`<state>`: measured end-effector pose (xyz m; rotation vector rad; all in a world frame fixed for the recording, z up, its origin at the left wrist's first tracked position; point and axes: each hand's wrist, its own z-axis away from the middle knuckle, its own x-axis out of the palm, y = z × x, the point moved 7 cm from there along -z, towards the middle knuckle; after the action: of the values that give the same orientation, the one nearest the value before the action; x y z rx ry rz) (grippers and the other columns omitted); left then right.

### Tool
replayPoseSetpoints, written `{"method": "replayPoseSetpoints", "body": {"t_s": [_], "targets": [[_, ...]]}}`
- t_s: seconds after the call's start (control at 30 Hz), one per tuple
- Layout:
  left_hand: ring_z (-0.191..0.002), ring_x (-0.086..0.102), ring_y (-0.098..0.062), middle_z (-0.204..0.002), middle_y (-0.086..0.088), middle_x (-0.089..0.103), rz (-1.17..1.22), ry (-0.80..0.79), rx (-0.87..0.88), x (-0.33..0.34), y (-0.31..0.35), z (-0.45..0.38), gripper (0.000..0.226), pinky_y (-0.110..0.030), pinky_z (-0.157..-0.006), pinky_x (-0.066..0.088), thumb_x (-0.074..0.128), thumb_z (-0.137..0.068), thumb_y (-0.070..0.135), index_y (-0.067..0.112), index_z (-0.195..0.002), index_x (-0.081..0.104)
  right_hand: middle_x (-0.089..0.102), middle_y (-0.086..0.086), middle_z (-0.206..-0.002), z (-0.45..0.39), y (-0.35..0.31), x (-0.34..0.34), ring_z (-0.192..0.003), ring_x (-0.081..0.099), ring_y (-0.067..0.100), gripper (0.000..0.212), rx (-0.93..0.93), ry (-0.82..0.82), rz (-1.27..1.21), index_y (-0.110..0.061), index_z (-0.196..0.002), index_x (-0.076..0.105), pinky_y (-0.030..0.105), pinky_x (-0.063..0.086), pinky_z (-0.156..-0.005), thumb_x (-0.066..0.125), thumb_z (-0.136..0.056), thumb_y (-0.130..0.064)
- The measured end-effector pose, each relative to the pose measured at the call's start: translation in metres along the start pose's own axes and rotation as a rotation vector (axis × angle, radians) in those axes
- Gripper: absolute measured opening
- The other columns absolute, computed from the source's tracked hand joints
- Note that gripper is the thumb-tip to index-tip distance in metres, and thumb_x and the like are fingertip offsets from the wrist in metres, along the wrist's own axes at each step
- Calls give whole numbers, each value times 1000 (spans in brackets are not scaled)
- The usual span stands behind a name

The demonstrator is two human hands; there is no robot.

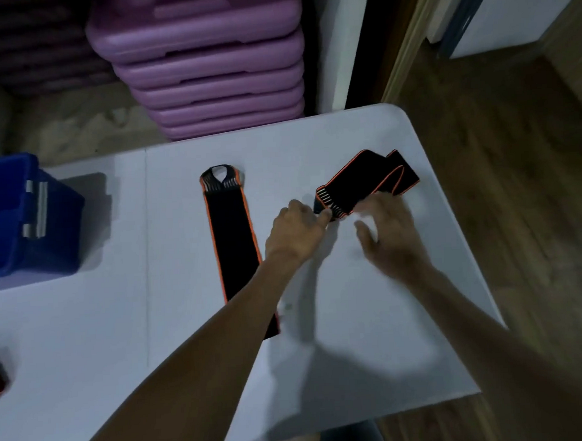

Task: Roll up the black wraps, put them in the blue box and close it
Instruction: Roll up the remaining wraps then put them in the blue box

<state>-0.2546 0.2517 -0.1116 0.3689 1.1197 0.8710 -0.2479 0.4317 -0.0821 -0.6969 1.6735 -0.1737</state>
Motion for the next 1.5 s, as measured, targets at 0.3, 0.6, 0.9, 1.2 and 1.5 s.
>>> {"method": "replayPoseSetpoints", "body": {"t_s": [0.3, 0.6, 0.9, 1.2, 1.5], "targets": [[-102, 60, -36, -105, -12, 59, -303, 89, -86, 19, 33, -28, 30, -40, -73, 45, 49, -97, 36, 12, -111, 58, 49, 12, -144, -95, 55, 11, -135, 44, 33, 63, -220, -376, 235, -10, -137, 47, 50, 32, -113, 62, -77, -17], [-80, 61, -31, -99, -2, 60, -134, 480, 347, -41, 69, 19, 19, -43, -66, 52, 48, -101, 32, 20, -110, 60, 59, 4, -109, -112, 17, 9, -109, 50, 27, 61, -168, -461, -243, -15, -135, 51, 39, 39, -101, 75, -80, -24], [-95, 66, -16, -108, 7, 62, 578, 678, -53, -36, 41, 67, 41, -45, -83, 57, 52, -91, 43, 20, -125, 46, 53, 19, -63, -89, -20, -29, -60, 48, 30, 21, -71, -419, -511, -9, -77, 58, 36, 39, -58, 61, -93, -22], [-73, 62, -5, -76, 3, 70, 629, 1, -106, 22, 27, 87, 12, -22, -73, 48, 60, -76, 1, 3, -86, 67, 68, 32, -94, -59, -52, -27, -80, 61, 24, 21, 394, -435, -1103, 0, -93, 70, 39, 48, -74, 64, -89, -20], [-62, 66, -7, -65, 10, 70, 699, 180, -297, -44, -50, 131, 21, -15, -60, 50, 57, -97, 8, 13, -79, 68, 68, 12, -99, -84, -130, -15, -86, 65, 22, 18, 503, -448, -1362, -5, -107, 69, 37, 54, -76, 57, -95, -6]]}}
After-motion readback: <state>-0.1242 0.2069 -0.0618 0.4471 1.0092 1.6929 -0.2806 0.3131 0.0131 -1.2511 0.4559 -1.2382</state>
